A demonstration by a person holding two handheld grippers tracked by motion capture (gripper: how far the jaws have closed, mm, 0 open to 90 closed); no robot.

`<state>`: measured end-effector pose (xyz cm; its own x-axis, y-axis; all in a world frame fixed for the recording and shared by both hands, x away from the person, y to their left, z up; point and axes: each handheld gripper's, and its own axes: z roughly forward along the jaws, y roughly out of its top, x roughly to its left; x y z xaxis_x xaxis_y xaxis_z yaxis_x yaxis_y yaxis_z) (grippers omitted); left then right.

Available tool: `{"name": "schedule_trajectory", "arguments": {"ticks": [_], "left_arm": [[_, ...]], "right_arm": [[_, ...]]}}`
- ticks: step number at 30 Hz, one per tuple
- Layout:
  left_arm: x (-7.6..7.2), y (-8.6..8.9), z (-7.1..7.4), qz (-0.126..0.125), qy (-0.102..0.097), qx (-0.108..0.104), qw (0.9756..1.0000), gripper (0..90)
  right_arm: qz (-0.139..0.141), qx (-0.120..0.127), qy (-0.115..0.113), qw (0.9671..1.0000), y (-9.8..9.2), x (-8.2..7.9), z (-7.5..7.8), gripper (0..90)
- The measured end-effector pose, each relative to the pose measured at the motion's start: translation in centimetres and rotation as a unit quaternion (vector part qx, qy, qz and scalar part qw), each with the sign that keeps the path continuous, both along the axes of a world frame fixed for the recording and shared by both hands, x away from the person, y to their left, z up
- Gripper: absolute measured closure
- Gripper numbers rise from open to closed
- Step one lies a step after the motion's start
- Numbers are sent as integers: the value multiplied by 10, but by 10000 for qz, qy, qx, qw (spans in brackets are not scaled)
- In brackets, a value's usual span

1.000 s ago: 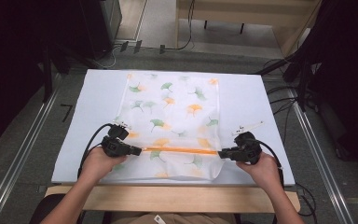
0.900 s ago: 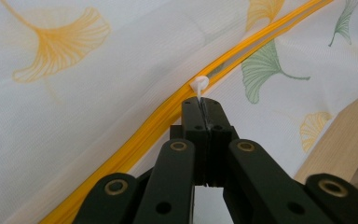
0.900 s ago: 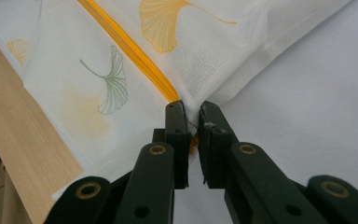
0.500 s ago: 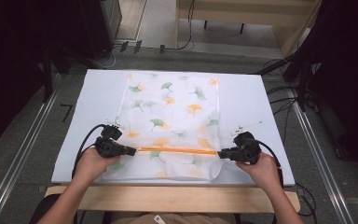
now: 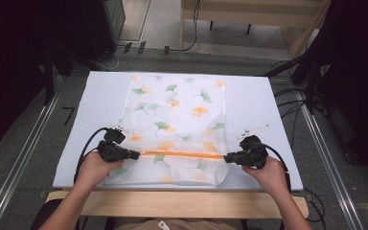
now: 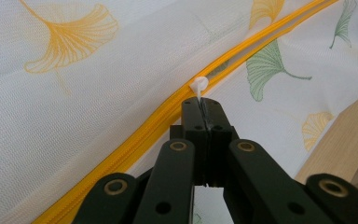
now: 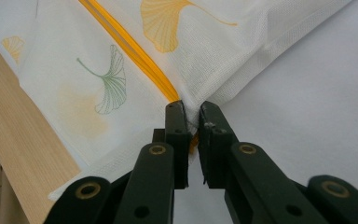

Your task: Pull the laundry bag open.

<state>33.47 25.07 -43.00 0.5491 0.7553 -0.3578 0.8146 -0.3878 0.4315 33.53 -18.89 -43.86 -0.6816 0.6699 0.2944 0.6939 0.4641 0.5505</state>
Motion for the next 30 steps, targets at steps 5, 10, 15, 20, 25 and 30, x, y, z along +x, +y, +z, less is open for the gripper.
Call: {"name": "schedule_trajectory", "arguments": {"ticks": [5, 10, 15, 20, 25, 30], "left_arm": [[0, 0, 0, 7, 5, -5, 10000, 900], [0, 0, 0, 16, -17, -16, 10000, 900], [0, -1, -1, 6, -2, 4, 10000, 900], [0, -1, -1, 8, 11, 1, 10000, 900], [0, 1, 0, 16, 31, 31, 10000, 900], [0, 3, 0, 60, 40, -15, 10000, 900]], "right_arm": [[-4, 2, 1, 10000, 0, 0, 0, 847], [-1, 8, -3, 10000, 0, 0, 0, 846], [-6, -2, -2, 10000, 0, 0, 1, 847], [-1, -1, -1, 10000, 0, 0, 0, 847], [-7, -28, 3, 10000, 0, 0, 1, 850], [3, -27, -5, 10000, 0, 0, 1, 850]]}}
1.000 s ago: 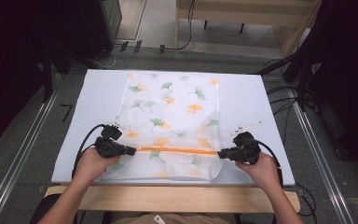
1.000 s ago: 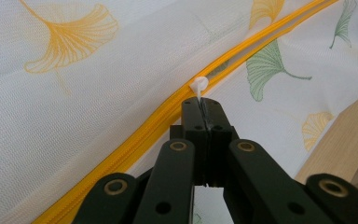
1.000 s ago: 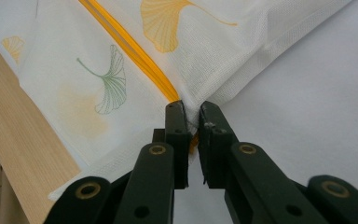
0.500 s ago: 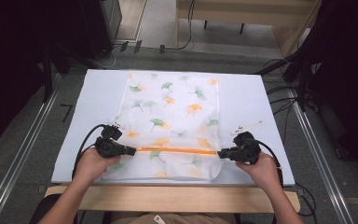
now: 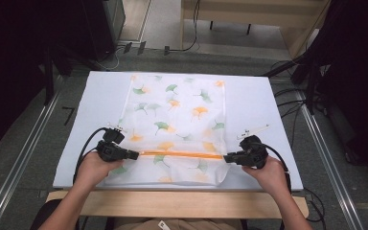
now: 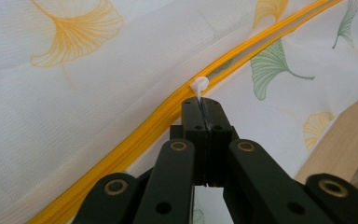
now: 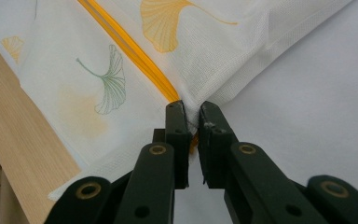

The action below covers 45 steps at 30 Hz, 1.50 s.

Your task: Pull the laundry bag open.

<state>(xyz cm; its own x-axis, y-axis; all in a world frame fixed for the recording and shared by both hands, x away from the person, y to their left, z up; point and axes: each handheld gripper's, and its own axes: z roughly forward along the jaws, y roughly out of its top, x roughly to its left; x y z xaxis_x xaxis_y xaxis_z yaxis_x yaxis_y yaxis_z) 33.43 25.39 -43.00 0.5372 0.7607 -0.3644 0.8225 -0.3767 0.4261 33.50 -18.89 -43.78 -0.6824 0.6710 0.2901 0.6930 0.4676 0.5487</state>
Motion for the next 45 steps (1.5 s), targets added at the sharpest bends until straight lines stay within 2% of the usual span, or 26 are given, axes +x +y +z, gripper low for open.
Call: {"name": "schedule_trajectory", "arguments": {"ticks": [3, 7, 13, 15, 26, 45], "left_arm": [[-1, 4, 0, 8, -7, 91, 10000, 900], [-3, 13, 1, 114, 61, 11, 9999, 900], [-6, 28, 2, 186, 34, 57, 9998, 900], [-7, 29, 2, 260, 40, 14, 9997, 900], [-6, 29, 3, 244, 11, -19, 9997, 900], [-6, 33, 2, 355, 116, -60, 9993, 900]], "right_arm": [[-4, 0, 8, 10000, 0, 0, 0, 850], [1, -3, 2, 10000, 0, 0, 0, 850], [5, -14, 5, 10000, 0, 0, 0, 849], [6, -18, 4, 10000, 0, 0, 0, 849], [7, -27, 18, 10000, 0, 1, -1, 849], [33, -45, 54, 10000, 0, 2, -1, 849]]}}
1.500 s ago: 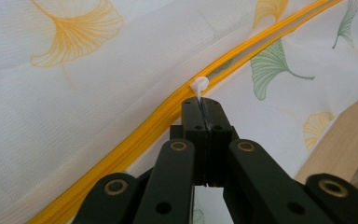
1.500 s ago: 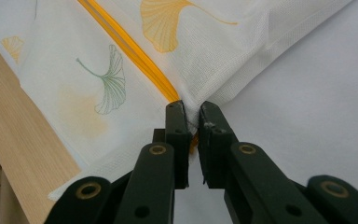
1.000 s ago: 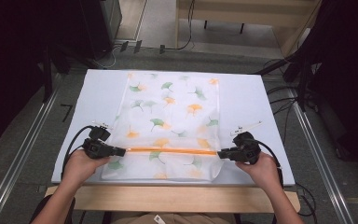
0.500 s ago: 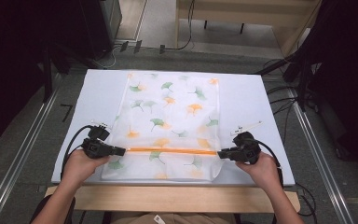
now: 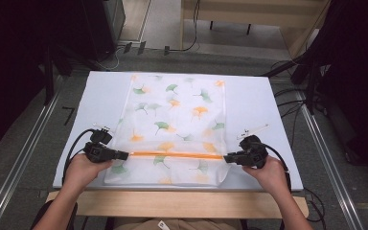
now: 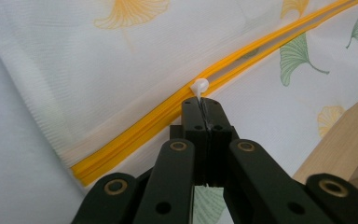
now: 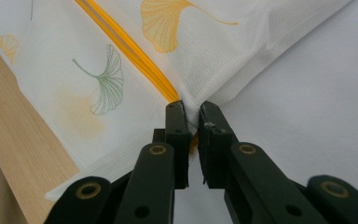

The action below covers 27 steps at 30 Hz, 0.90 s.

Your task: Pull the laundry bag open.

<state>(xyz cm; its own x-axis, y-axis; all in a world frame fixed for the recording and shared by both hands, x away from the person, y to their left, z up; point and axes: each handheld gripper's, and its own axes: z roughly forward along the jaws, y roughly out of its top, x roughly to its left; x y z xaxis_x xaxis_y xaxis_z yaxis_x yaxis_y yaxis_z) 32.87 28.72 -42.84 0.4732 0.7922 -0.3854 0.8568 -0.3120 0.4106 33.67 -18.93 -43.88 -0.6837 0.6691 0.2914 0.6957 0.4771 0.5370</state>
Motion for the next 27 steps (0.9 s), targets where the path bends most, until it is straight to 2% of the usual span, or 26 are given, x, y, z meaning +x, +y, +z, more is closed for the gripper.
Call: {"name": "schedule_trajectory", "arguments": {"ticks": [7, 11, 14, 27], "left_arm": [[-4, 10, 3, -3, -81, -70, 9999, 900], [-4, 16, 2, 77, -54, -33, 10000, 900], [-5, 18, 2, 26, -40, 9, 10000, 900], [-4, 15, 1, 54, -64, -27, 10000, 900]], "right_arm": [[-17, -8, 26, 10000, -2, 2, -1, 849], [-32, -8, 35, 10000, -2, 3, 0, 849], [-34, -12, 41, 10000, -2, 3, 0, 849], [-54, -24, 23, 10000, -4, 3, -1, 848]]}}
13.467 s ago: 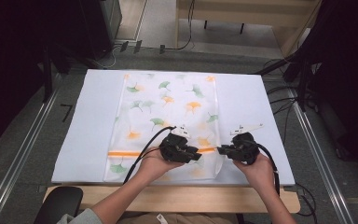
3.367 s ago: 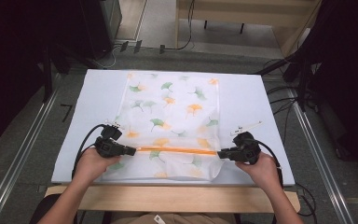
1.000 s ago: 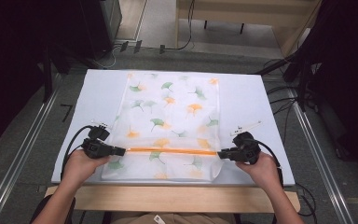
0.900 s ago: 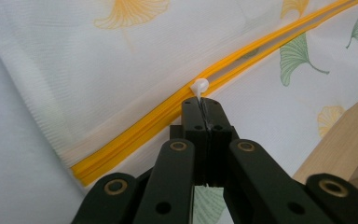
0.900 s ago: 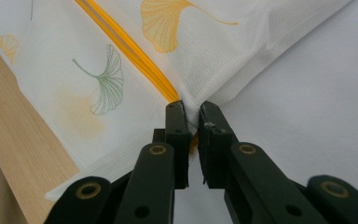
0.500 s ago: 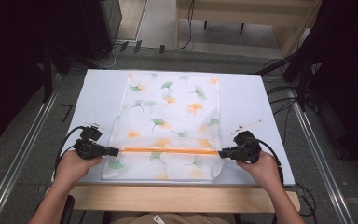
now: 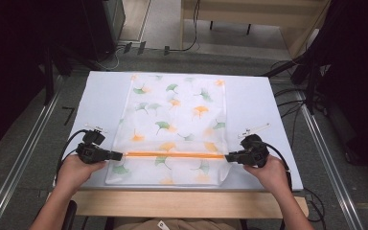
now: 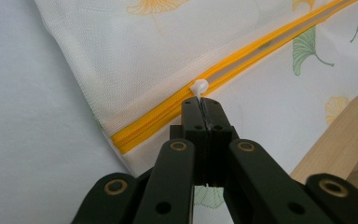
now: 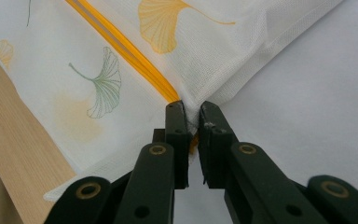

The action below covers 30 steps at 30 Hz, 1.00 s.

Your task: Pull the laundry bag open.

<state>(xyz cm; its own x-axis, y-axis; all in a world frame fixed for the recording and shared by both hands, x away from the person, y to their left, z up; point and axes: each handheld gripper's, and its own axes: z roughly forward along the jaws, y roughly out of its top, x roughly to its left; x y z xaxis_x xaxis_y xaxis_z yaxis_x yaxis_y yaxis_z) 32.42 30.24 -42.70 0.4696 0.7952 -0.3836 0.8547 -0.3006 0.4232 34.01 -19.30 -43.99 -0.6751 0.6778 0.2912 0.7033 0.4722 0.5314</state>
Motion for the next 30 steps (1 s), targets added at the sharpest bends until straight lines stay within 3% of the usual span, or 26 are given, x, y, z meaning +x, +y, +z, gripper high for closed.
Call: {"name": "schedule_trajectory", "arguments": {"ticks": [9, 16, 18, 20, 30], "left_arm": [[-1, 2, -1, 46, 12, 17, 10000, 900], [-3, 16, -2, 223, -12, -28, 9997, 900], [-4, 21, -2, 300, -40, 61, 9995, 900], [-7, 26, 1, 396, -134, 356, 9985, 900], [-10, 32, -1, 553, -110, 115, 9983, 900]], "right_arm": [[3, -12, 24, 10000, 0, 1, 0, 847], [36, 18, 9, 10000, -1, 5, 0, 847], [29, 21, -7, 10000, -2, 6, 0, 846], [-6, 18, 11, 10000, -3, 8, 1, 848], [-51, -61, -13, 10000, -6, 14, 0, 847]]}}
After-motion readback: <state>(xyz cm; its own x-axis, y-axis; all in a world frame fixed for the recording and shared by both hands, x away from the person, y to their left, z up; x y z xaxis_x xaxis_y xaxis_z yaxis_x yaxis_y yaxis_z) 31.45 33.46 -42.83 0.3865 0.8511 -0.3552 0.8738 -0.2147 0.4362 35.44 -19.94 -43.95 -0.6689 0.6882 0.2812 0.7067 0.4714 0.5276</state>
